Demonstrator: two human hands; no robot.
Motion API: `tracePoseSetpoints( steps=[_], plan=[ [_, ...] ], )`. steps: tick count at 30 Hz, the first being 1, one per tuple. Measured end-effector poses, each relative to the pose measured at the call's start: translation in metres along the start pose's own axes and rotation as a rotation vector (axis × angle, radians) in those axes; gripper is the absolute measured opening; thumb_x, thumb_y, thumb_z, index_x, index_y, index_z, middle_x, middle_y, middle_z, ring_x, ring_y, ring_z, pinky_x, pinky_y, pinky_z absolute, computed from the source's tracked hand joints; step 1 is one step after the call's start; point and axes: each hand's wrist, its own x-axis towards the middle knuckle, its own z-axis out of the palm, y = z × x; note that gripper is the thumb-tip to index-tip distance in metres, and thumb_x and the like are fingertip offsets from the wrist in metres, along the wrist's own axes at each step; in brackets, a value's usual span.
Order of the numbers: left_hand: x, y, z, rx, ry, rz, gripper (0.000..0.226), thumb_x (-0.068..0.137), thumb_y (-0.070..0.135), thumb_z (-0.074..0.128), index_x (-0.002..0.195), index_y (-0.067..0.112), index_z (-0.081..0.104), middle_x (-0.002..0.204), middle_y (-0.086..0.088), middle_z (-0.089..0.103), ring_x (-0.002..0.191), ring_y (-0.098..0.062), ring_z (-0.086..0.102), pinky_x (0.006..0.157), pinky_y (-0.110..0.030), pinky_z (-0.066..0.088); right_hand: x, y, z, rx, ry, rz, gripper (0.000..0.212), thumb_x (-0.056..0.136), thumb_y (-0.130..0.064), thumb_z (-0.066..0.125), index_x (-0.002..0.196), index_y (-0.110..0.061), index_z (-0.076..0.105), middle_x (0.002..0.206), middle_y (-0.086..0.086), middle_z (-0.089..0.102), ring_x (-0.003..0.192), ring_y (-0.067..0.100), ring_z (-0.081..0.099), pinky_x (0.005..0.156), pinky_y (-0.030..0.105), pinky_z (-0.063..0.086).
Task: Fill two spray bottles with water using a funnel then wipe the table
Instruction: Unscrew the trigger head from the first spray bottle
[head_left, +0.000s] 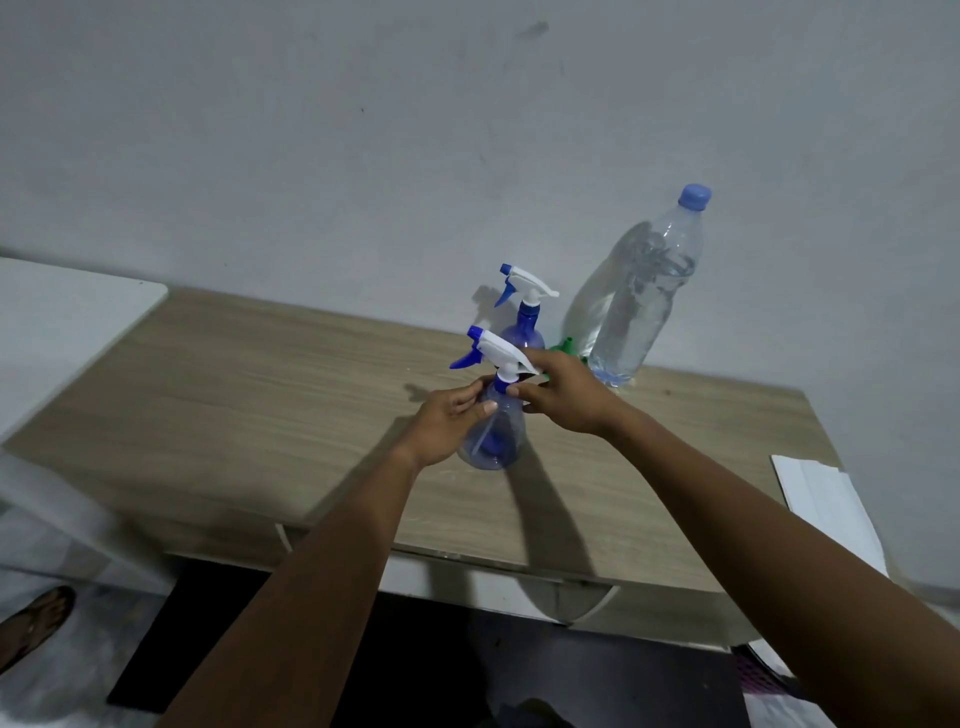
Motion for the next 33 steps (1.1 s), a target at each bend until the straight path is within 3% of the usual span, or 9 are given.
tracePoseSetpoints(
  steps=[3, 9, 12, 14, 16, 20, 23, 26, 33],
  plan=[
    [0.000, 0.000, -0.001, 0.006, -0.005, -0.012, 0.051, 0.099, 0.015, 0.059, 0.148, 0.014, 0.045, 0.135, 0.003, 0.062, 0.125, -0.009, 0.058, 0.108, -0.025, 0.045, -0.001, -0.001, -0.002, -0.019, -0.007, -0.001, 0.020, 0.092, -0.018, 0.072, 0.112, -0.020, 0.072, 0.104, 0.001, 0.073, 0.098, 0.021, 0.069, 0.089, 0.043, 0.059],
    [0.001, -0.002, -0.002, 0.025, 0.000, 0.000, 0.043, 0.099, 0.009, 0.058, 0.142, 0.011, 0.054, 0.134, -0.001, 0.065, 0.124, -0.009, 0.060, 0.105, -0.022, 0.047, 0.001, -0.011, 0.011, -0.132, 0.164, -0.010, 0.032, 0.086, -0.041, 0.078, 0.107, -0.018, 0.072, 0.088, -0.001, 0.070, 0.078, 0.015, 0.062, 0.063, 0.020, 0.041],
    [0.001, -0.001, -0.001, 0.025, 0.003, -0.001, 0.043, 0.099, 0.009, 0.058, 0.142, 0.011, 0.054, 0.134, 0.003, 0.063, 0.123, -0.006, 0.059, 0.107, -0.024, 0.046, 0.004, -0.012, 0.014, -0.132, 0.205, -0.026, 0.029, 0.083, -0.037, 0.082, 0.102, -0.022, 0.065, 0.086, -0.003, 0.065, 0.076, 0.016, 0.058, 0.062, 0.018, 0.038],
    [0.000, 0.000, 0.000, 0.012, 0.015, 0.014, 0.045, 0.099, 0.006, 0.056, 0.143, 0.008, 0.050, 0.134, 0.002, 0.061, 0.121, -0.005, 0.058, 0.099, -0.014, 0.048, 0.003, -0.011, 0.011, -0.134, 0.184, -0.038, 0.030, 0.085, -0.032, 0.081, 0.107, -0.019, 0.066, 0.091, -0.006, 0.064, 0.081, 0.013, 0.057, 0.063, 0.014, 0.036],
    [0.000, 0.000, 0.001, -0.007, 0.023, 0.021, 0.046, 0.099, 0.005, 0.056, 0.144, 0.006, 0.047, 0.132, 0.001, 0.060, 0.122, -0.007, 0.056, 0.090, -0.008, 0.048, 0.001, -0.011, 0.009, -0.136, 0.144, -0.053, 0.035, 0.088, -0.029, 0.079, 0.117, -0.014, 0.066, 0.099, -0.007, 0.064, 0.088, 0.011, 0.057, 0.068, 0.016, 0.040],
    [0.000, 0.000, 0.000, -0.008, 0.007, 0.009, 0.048, 0.099, 0.011, 0.058, 0.146, 0.012, 0.046, 0.131, 0.006, 0.061, 0.125, -0.007, 0.056, 0.102, -0.016, 0.045, 0.000, -0.010, 0.005, -0.142, 0.066, -0.069, 0.031, 0.093, -0.021, 0.072, 0.123, -0.014, 0.065, 0.103, -0.006, 0.067, 0.089, 0.012, 0.060, 0.075, 0.022, 0.048],
    [-0.001, 0.001, 0.000, -0.010, -0.009, 0.008, 0.049, 0.099, 0.011, 0.058, 0.147, 0.013, 0.045, 0.132, 0.005, 0.062, 0.124, -0.006, 0.057, 0.101, -0.015, 0.046, -0.003, -0.005, 0.001, -0.080, 0.014, -0.018, 0.026, 0.097, -0.016, 0.066, 0.123, -0.016, 0.067, 0.108, 0.004, 0.071, 0.092, 0.022, 0.069, 0.080, 0.039, 0.062],
    [-0.001, 0.002, 0.000, -0.019, -0.021, 0.000, 0.050, 0.099, 0.013, 0.059, 0.147, 0.014, 0.046, 0.134, 0.005, 0.062, 0.124, -0.007, 0.058, 0.108, -0.023, 0.044, -0.008, -0.003, 0.000, 0.084, 0.003, 0.047, 0.027, 0.100, -0.010, 0.061, 0.126, -0.011, 0.067, 0.117, 0.008, 0.068, 0.100, 0.025, 0.070, 0.076, 0.037, 0.065],
    [0.000, 0.000, -0.002, 0.026, -0.027, 0.005, 0.048, 0.100, 0.009, 0.055, 0.147, 0.013, 0.046, 0.138, -0.001, 0.061, 0.130, -0.011, 0.055, 0.111, -0.027, 0.042, -0.009, -0.005, 0.006, 0.124, 0.095, 0.091, 0.036, 0.087, -0.030, 0.079, 0.119, -0.014, 0.071, 0.104, 0.002, 0.072, 0.094, 0.021, 0.072, 0.068, 0.037, 0.065]
  ],
)
